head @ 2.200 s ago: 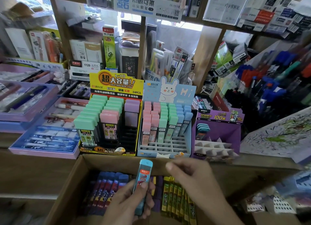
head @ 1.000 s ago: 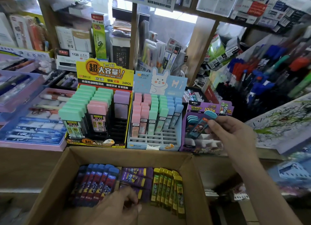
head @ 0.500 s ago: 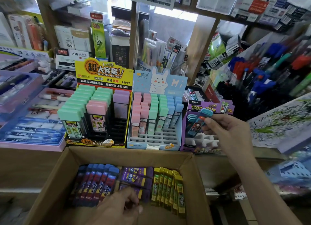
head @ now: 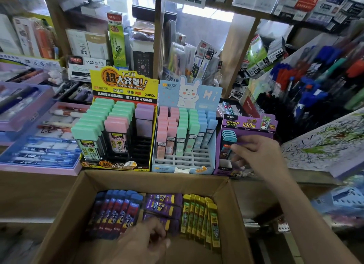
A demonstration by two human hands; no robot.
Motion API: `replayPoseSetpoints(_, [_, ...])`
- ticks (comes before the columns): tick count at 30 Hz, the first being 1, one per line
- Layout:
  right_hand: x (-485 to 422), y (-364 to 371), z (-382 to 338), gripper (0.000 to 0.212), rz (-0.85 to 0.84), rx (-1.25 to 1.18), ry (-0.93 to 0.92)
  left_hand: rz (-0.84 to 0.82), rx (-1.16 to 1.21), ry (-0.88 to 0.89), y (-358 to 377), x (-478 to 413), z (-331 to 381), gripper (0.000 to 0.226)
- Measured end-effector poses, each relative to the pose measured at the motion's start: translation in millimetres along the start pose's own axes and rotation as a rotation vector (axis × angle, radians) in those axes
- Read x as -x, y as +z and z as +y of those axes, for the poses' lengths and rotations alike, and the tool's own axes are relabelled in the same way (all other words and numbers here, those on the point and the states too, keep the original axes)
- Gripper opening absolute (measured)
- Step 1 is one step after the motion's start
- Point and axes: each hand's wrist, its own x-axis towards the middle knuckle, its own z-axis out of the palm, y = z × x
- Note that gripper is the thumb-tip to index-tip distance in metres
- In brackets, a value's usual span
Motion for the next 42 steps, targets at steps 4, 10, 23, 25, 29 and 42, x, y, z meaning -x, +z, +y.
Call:
replayPoseSetpoints(4, [11.6, -0.4, -5.2, 0.032, 0.045, -0.012, 0.009, -0.009, 0.002, 0.012, -2.0, 1.7, 1.5, 0.023])
replayPoseSetpoints(10, [54.5, 4.9, -15.5, 0.012, 0.143, 0.036, -0.028, 0.000, 0.022, 0.025, 0.5, 2.7, 3.6, 0.016])
replayPoseSetpoints(23, [133.1, 70.6, 12.0, 0.040, -0.455, 0.381, 0.447, -0.189, 0.300, -0.042, 18.1, -3.0, 21.5, 0.038])
replayPoseSetpoints(25, [133.9, 73.6, 14.3, 0.045, -0.470, 0.348, 0.514, -0.192, 0.338, -0.064, 18.6, -6.3, 24.5, 0.045])
replayPoseSetpoints(29, [134.4, 75.1, 15.3, 0.053, -0.454, 0.284, 0.611, -0.197, 0.427, -0.097, 22.2, -17.0, 30.1, 0.047])
replayPoseSetpoints(42, [132.6, 83.2, 45.2, 0.060, -0.378, 0.102, 0.667, -0.154, 0.657, -0.213, 43.9, -36.2, 18.8, 0.043])
